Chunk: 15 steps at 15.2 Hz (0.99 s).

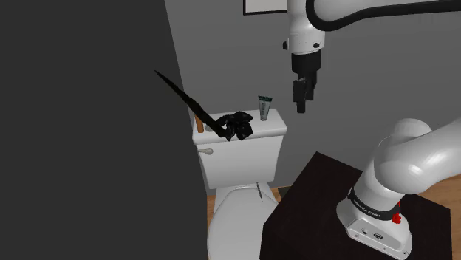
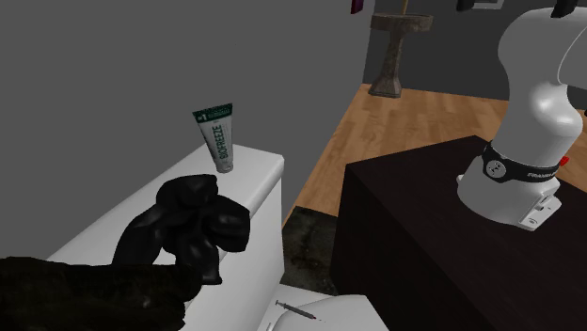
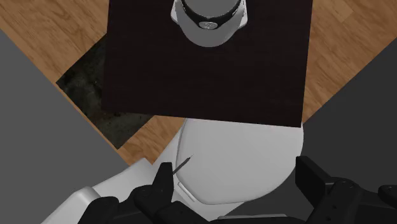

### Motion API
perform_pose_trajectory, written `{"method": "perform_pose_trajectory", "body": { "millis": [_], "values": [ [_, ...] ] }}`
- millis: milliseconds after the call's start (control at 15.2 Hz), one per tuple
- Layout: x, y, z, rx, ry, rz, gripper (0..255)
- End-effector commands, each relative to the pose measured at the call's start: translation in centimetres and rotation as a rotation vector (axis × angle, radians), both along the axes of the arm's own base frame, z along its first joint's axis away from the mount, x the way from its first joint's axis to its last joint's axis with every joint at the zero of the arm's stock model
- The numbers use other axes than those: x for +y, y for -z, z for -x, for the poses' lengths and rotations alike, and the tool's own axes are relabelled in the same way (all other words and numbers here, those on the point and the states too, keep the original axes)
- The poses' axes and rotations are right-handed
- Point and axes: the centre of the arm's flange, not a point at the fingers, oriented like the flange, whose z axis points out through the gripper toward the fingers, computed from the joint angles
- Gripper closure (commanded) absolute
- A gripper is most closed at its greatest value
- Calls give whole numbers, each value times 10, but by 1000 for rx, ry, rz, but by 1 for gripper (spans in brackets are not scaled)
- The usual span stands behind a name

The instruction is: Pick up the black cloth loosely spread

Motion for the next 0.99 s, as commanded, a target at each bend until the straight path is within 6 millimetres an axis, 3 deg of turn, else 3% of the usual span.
{"method": "perform_pose_trajectory", "body": {
  "millis": [0,924],
  "values": [
    [0,0,0,0,0,0,0],
    [-18,98,-140,-85,345,-53,0]
  ]
}}
